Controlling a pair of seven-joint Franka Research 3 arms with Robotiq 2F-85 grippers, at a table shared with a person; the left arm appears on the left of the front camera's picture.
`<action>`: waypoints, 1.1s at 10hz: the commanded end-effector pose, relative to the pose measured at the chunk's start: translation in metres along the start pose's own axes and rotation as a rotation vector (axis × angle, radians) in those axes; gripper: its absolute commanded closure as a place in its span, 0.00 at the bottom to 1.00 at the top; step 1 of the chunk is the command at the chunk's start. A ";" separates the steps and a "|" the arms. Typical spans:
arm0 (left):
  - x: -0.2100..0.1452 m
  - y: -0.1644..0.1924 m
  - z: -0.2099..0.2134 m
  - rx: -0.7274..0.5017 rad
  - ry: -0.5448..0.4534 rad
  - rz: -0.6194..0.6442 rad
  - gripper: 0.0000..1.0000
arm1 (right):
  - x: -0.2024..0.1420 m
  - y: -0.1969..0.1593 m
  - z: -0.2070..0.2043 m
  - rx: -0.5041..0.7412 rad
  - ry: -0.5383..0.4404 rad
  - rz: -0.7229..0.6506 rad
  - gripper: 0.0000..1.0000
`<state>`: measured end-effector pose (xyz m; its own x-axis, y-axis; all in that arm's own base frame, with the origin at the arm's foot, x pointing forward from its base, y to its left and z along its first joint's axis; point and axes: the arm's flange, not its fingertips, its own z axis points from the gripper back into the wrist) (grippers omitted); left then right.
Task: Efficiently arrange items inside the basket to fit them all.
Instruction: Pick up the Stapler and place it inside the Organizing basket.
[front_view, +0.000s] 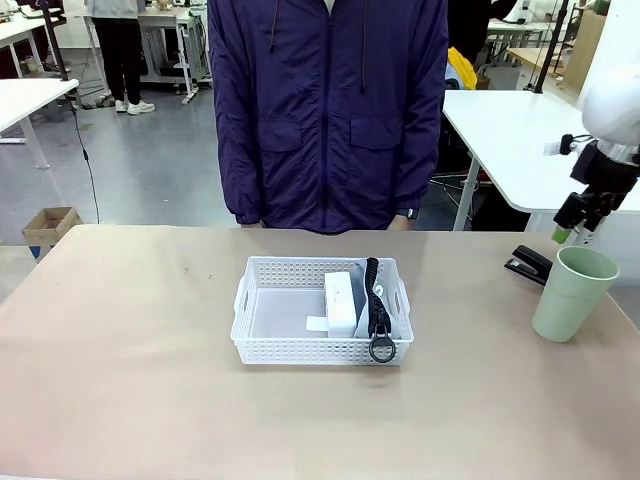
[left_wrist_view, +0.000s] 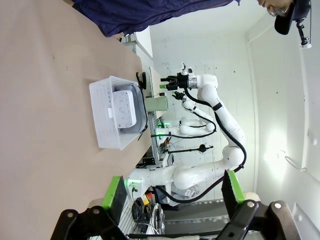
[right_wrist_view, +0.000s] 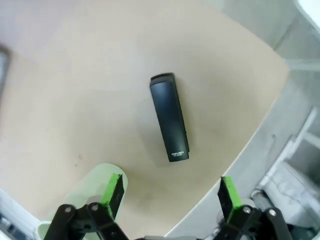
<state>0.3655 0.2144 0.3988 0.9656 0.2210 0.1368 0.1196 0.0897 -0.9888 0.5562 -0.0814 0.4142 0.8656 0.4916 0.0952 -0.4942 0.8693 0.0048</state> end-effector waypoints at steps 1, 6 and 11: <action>-0.002 -0.004 -0.001 0.012 0.003 0.001 0.00 | -0.002 -0.001 -0.010 0.005 -0.018 0.164 0.00; -0.002 -0.004 -0.001 0.012 0.003 0.001 0.00 | 0.005 0.002 -0.020 -0.025 0.028 0.156 0.00; -0.002 -0.004 -0.001 0.012 0.003 0.001 0.00 | 0.011 -0.004 -0.071 0.034 0.039 0.230 0.00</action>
<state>0.3655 0.2144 0.3987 0.9656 0.2210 0.1368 0.1196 0.0897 -0.9888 0.5702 -0.0719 0.3492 0.7625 0.6458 0.0395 -0.6467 0.7625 0.0167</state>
